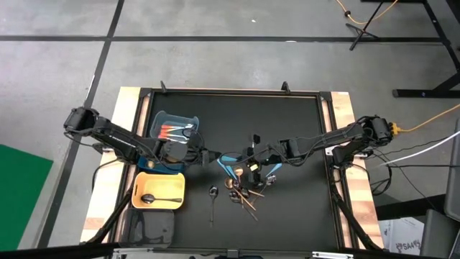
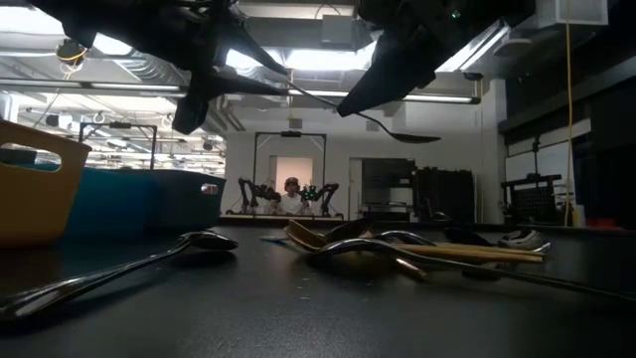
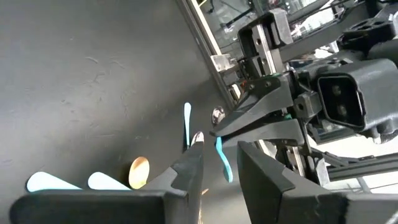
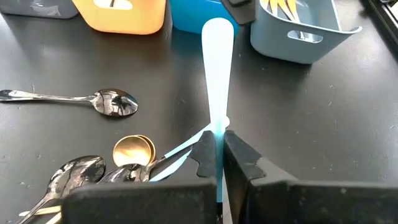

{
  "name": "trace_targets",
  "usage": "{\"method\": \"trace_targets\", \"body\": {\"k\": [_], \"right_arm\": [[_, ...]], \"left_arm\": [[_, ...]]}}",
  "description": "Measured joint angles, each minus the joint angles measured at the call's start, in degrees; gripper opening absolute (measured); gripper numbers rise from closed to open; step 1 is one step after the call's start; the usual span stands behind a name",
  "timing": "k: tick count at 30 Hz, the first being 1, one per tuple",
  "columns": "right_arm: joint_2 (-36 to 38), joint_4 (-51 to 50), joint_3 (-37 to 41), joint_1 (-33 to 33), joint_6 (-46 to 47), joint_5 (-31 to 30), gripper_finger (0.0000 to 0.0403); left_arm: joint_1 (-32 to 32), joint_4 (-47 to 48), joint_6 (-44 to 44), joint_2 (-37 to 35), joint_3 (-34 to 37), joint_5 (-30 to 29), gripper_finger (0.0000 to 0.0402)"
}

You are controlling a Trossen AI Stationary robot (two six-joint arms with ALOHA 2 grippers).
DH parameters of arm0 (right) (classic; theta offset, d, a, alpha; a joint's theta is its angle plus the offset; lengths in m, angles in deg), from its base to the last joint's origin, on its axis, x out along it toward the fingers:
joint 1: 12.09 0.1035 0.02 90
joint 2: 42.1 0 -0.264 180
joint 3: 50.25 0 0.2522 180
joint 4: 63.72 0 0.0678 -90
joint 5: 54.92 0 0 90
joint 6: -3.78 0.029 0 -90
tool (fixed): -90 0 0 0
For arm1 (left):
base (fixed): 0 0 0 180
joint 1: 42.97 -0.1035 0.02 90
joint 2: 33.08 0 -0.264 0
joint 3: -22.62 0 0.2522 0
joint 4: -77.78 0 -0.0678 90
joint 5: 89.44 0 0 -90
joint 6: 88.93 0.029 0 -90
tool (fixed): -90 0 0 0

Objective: Sort silverware by color (type)
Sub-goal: Put the blue spoon into the black bin

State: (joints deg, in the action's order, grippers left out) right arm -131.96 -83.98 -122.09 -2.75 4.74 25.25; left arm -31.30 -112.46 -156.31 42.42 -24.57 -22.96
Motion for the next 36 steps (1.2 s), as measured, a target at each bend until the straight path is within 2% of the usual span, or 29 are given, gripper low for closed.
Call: {"method": "trace_targets", "body": {"k": [6, 18, 36], "right_arm": [[0.0, 0.3, 0.0, 0.0, 0.0, 0.0, 0.0001], [0.0, 0.5, 0.0, 0.0, 0.0, 0.1, 0.0001], [0.0, 0.4, 0.0, 0.0, 0.0, 0.0, 0.0001]], "left_arm": [[1.1, -0.3, -0.1, 1.1, 0.0, -2.2, 0.0090], [1.2, -7.7, -0.1, 5.9, 0.0, -2.5, 0.0090], [1.4, -8.6, -1.6, 6.0, 0.0, -2.5, 0.0090]]}}
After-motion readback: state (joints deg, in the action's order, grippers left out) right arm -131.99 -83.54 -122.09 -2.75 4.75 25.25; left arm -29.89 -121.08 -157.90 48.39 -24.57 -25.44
